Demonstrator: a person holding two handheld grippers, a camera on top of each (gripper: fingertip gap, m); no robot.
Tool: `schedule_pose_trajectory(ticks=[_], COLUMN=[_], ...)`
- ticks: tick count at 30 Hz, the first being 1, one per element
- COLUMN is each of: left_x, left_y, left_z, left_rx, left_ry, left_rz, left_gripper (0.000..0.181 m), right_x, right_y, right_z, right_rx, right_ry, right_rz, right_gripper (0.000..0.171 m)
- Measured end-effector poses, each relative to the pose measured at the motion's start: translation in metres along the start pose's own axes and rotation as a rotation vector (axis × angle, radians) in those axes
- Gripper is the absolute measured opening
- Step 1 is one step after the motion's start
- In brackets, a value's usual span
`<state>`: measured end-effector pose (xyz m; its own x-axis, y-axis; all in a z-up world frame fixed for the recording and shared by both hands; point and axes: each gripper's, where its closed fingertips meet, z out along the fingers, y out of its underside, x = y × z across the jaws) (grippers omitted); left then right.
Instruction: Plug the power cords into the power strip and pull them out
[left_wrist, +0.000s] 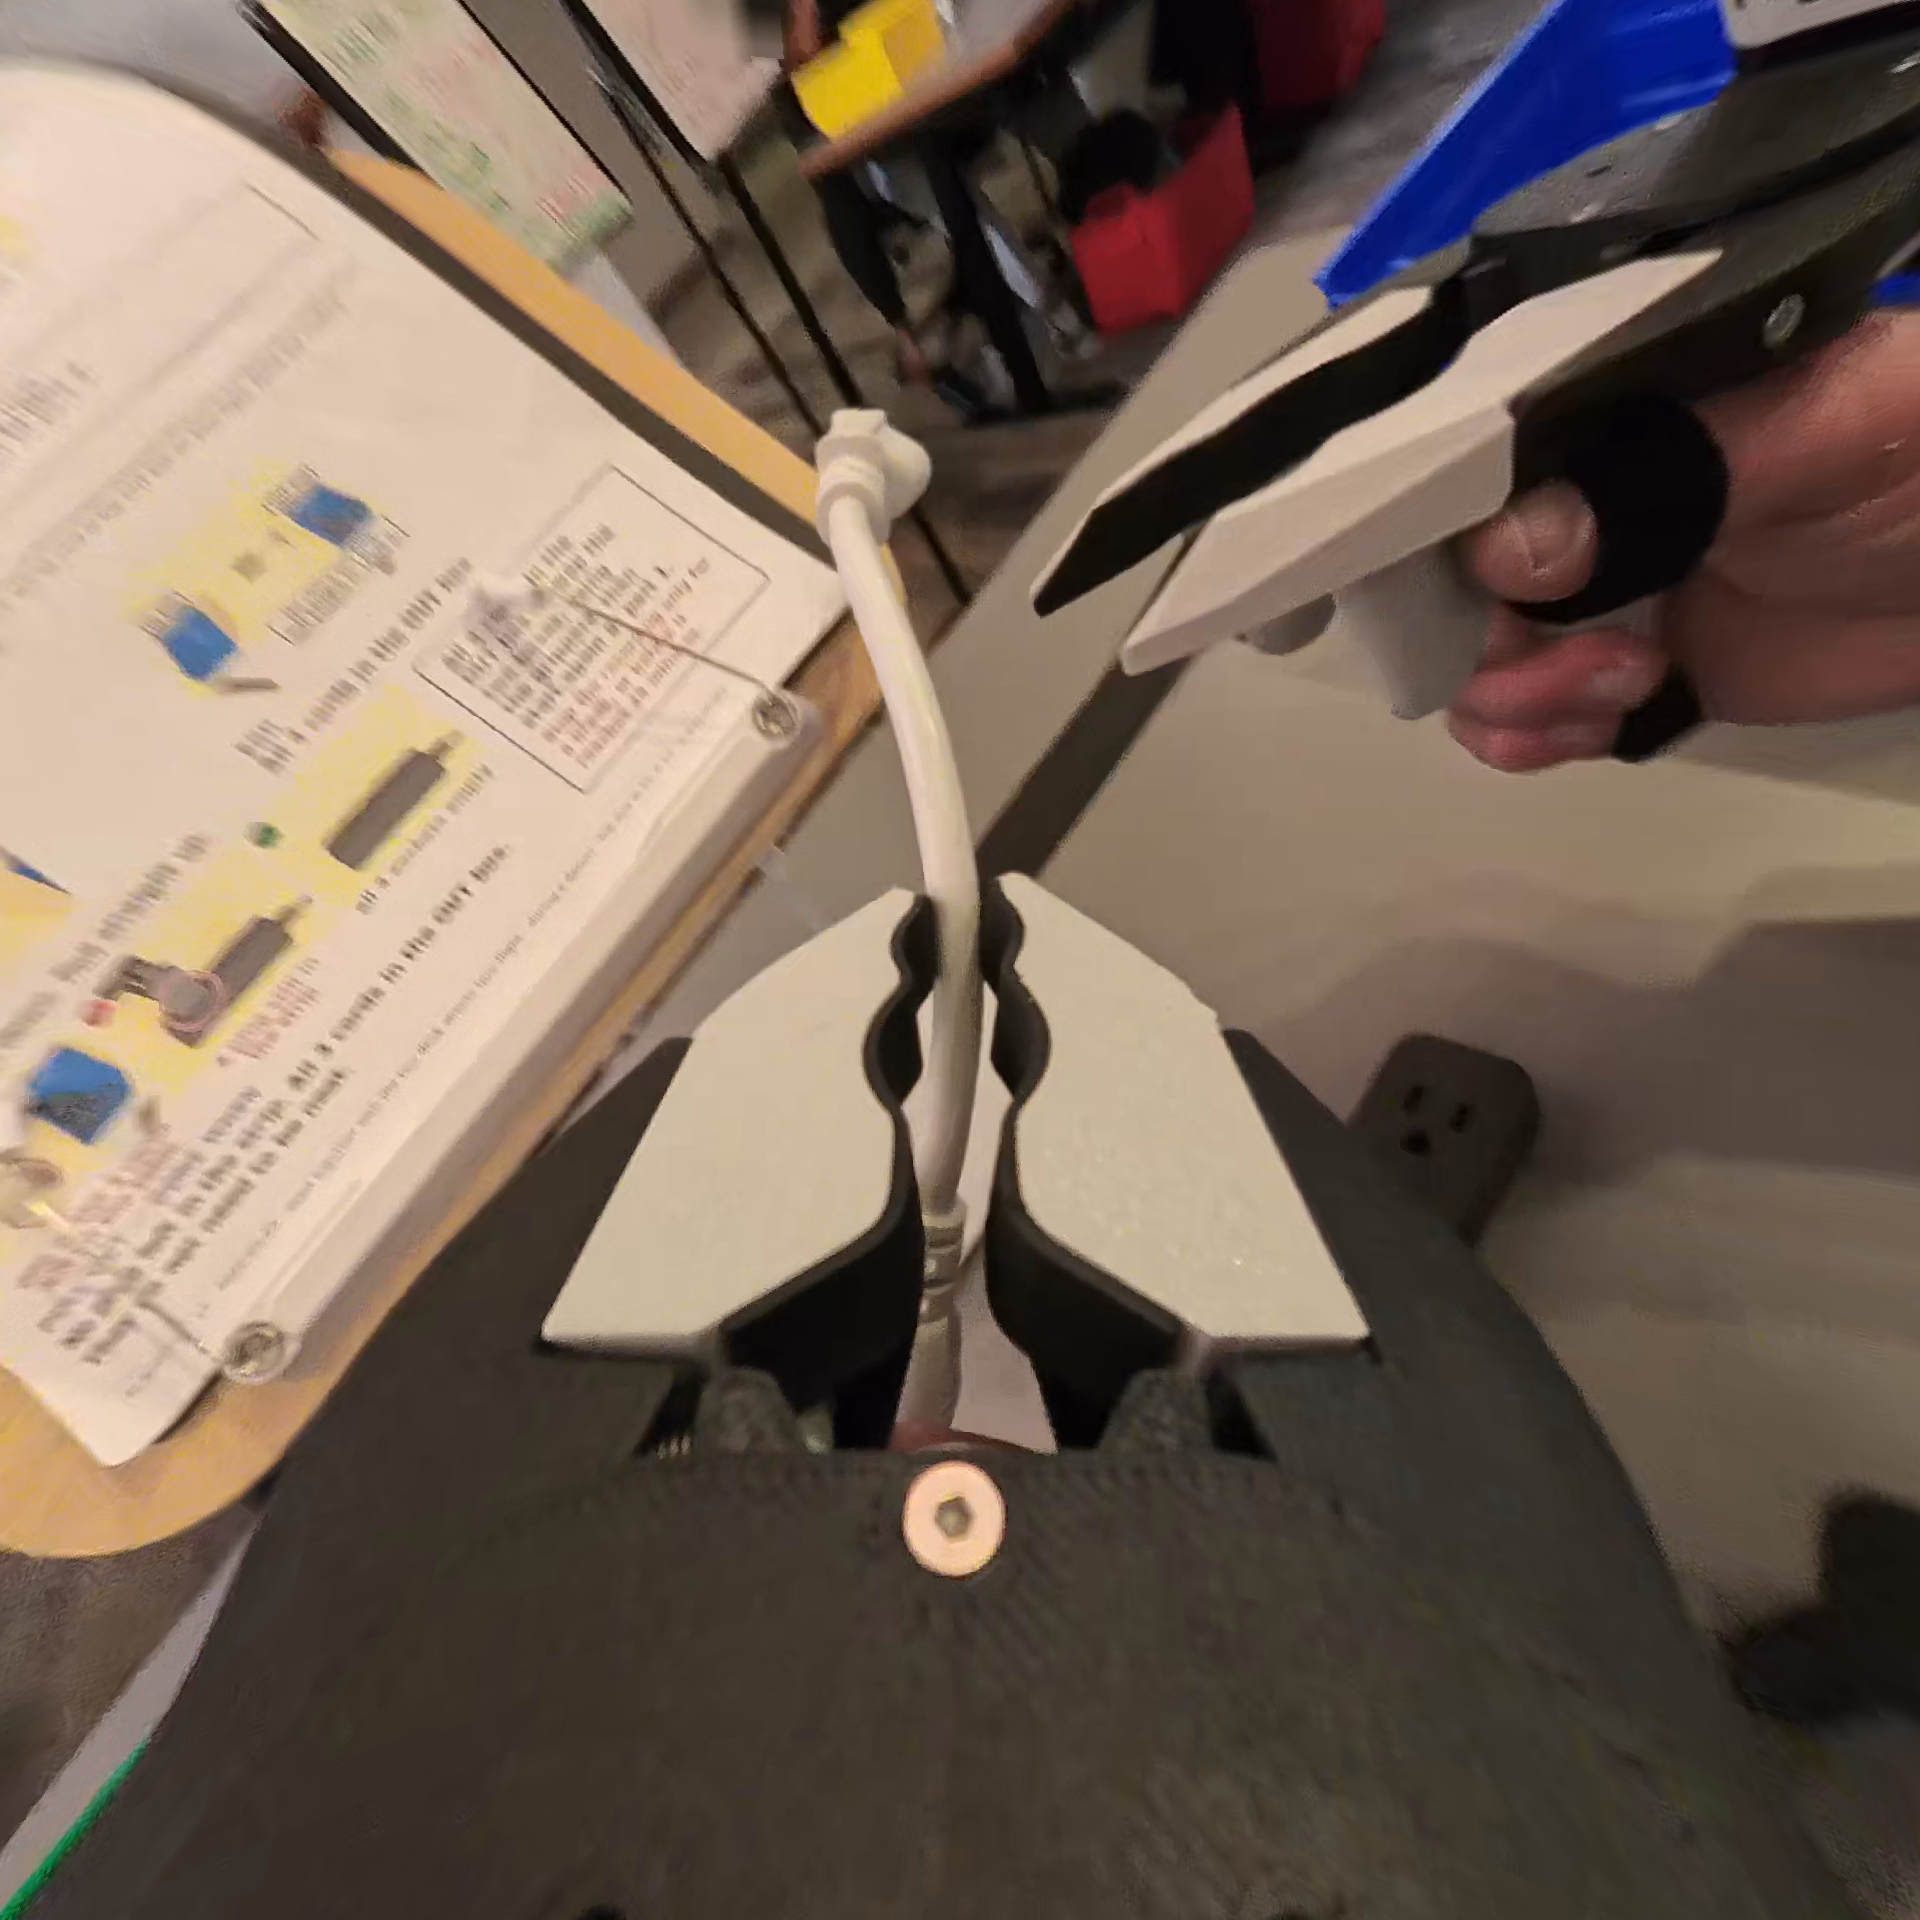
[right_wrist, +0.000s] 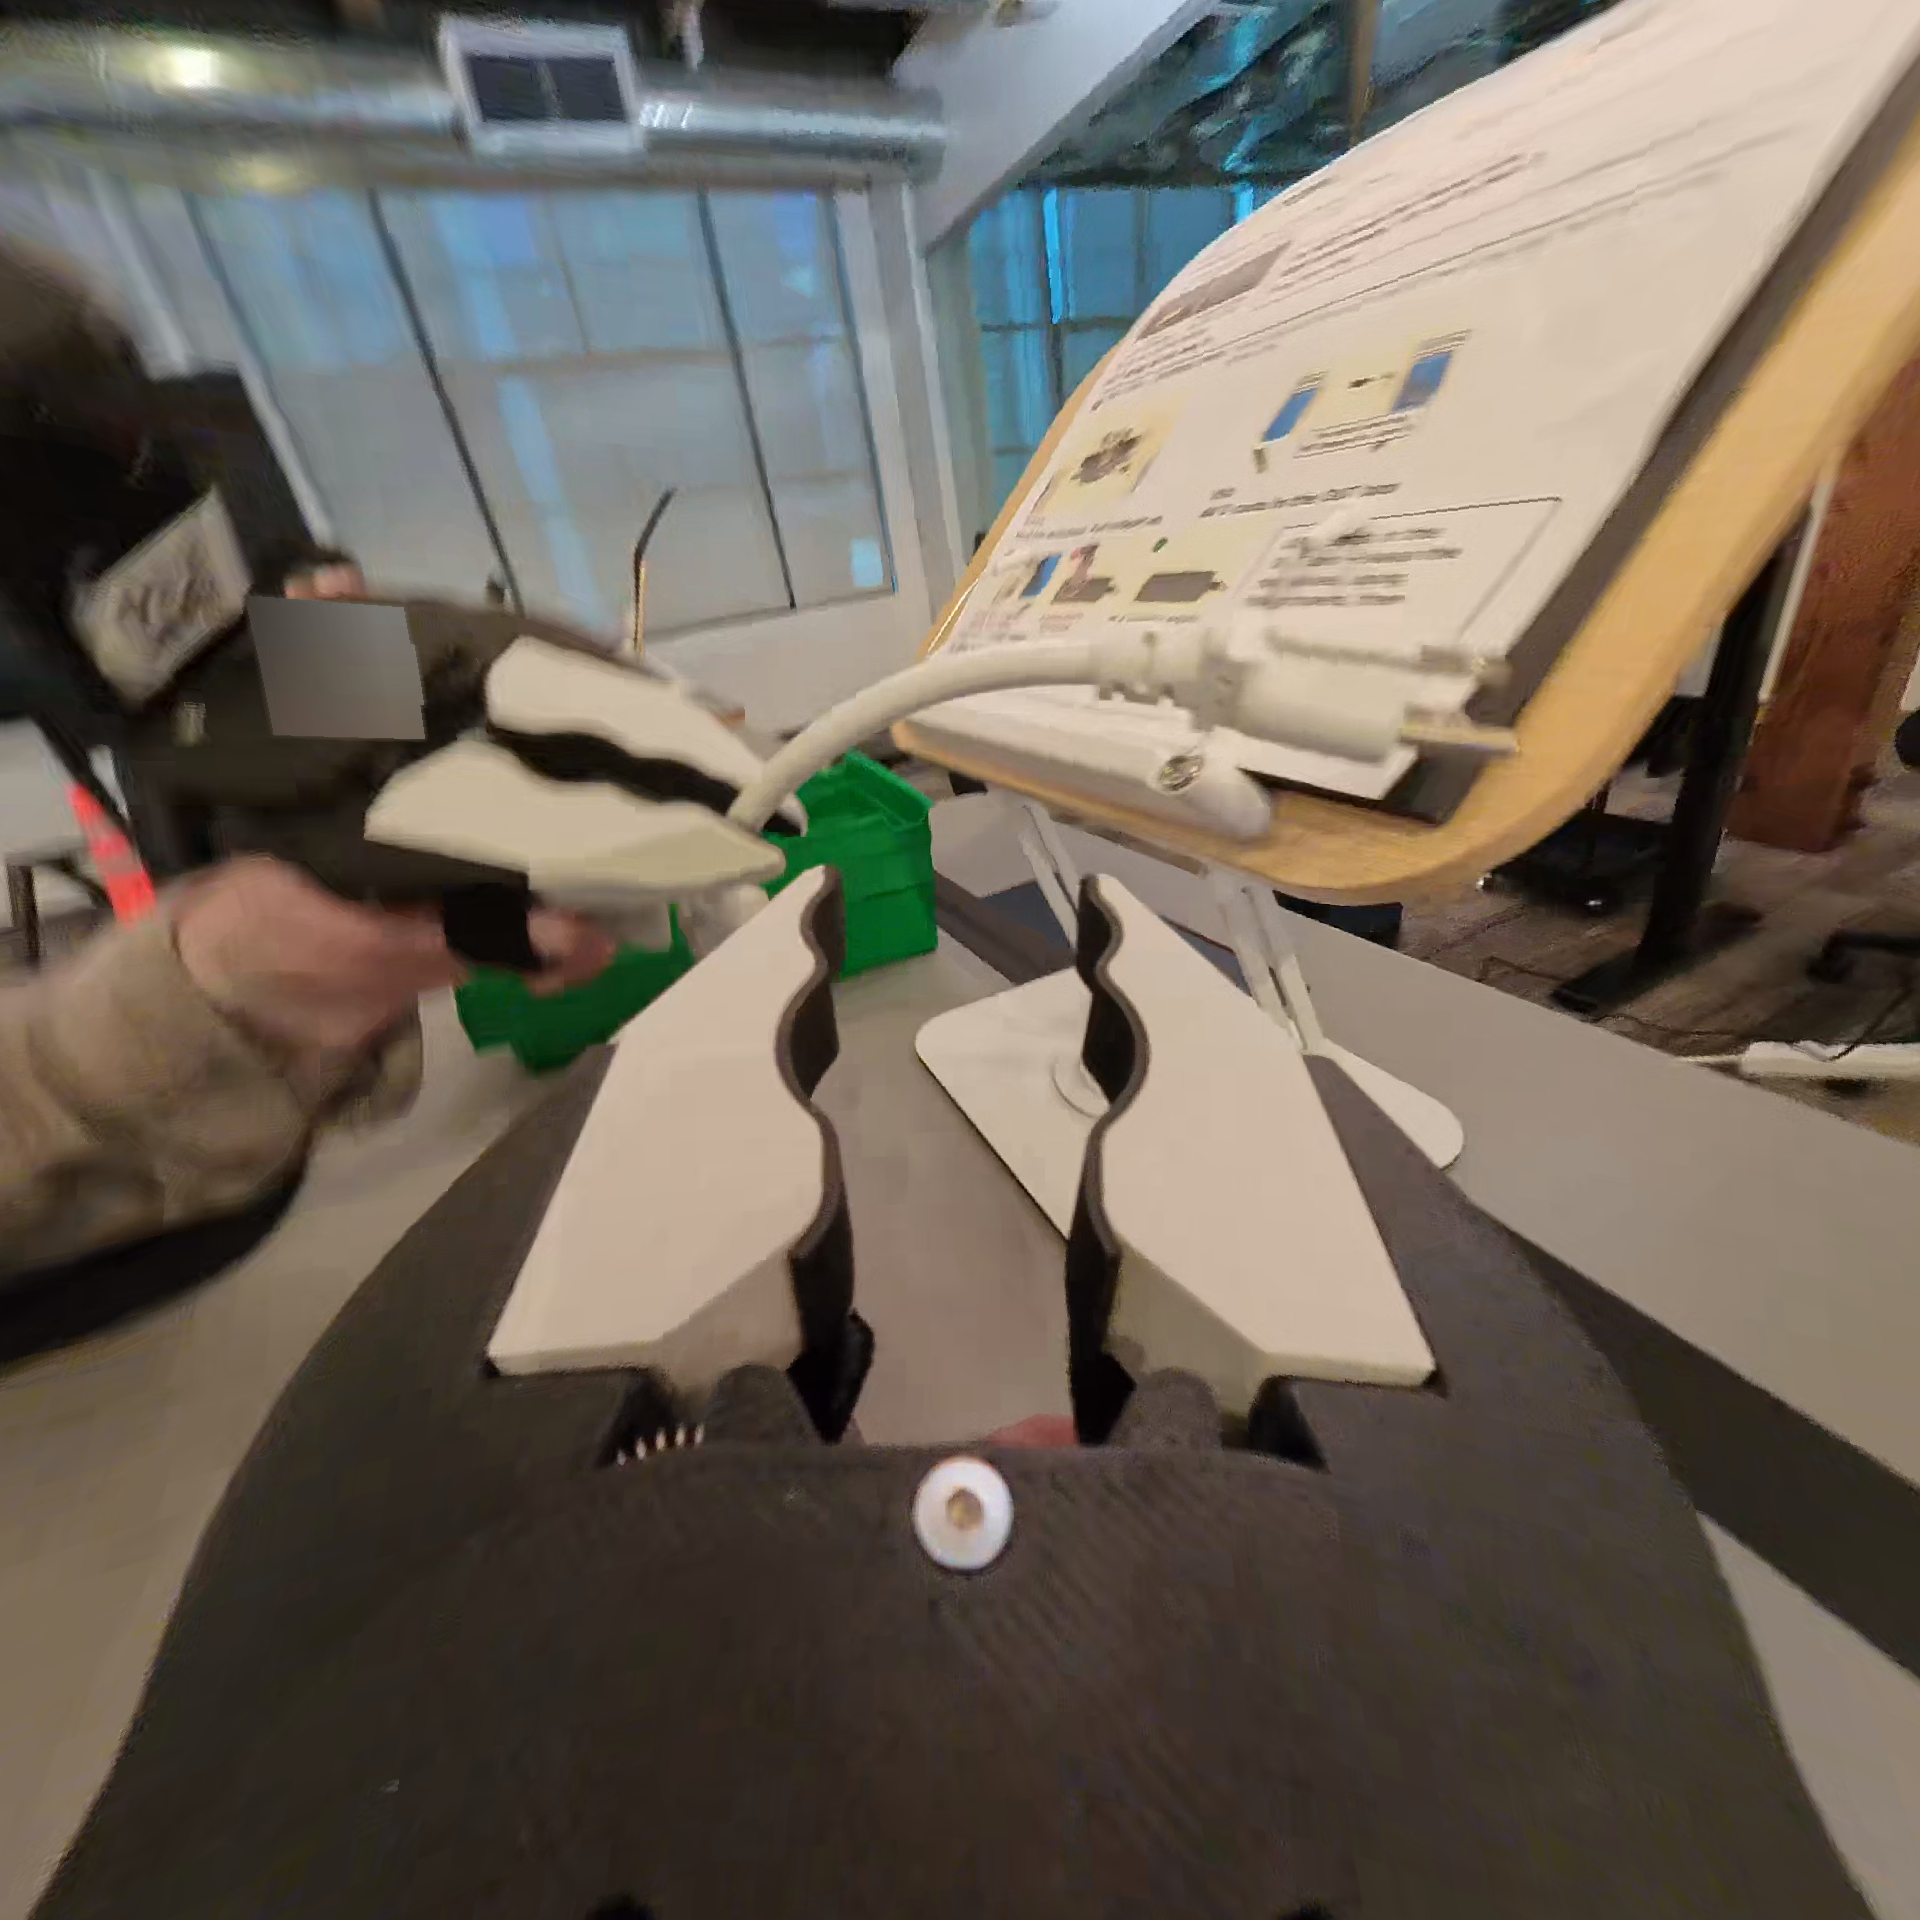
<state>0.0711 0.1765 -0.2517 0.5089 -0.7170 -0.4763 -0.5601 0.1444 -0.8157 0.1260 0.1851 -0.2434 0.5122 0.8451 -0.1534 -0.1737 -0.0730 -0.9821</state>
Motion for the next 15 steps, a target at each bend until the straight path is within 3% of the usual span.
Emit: schedule_pose_trajectory(ticks=[4, 7, 13, 15], left_x=[0.019, 0.03, 0.046, 0.055], left_y=[0.001, 0.008, 0.011, 0.012], left_z=[0.011, 0.019, 0.025, 0.027], left_rx=[0.058, 0.04, 0.053, 0.056], left_ry=[-0.128, -0.174, -0.223, -0.186], left_rz=[0.153, 0.272, 0.437, 0.477], left_gripper=[0.008, 0.007, 0.008, 0.009], right_x=[0.011, 0.01, 0.023, 0.022], right_y=[-0.011, -0.017, -0.009, -0.007], right_z=[-0.001, 0.001, 0.0, 0.0], right_rx=[0.091, 0.144, 0.165, 0.155], right_ry=[0.026, -0.006, 0.054, 0.038], right_rz=[0.197, 0.302, 0.422, 0.421], right_gripper=[0.061, 0.063, 0.026, 0.021])
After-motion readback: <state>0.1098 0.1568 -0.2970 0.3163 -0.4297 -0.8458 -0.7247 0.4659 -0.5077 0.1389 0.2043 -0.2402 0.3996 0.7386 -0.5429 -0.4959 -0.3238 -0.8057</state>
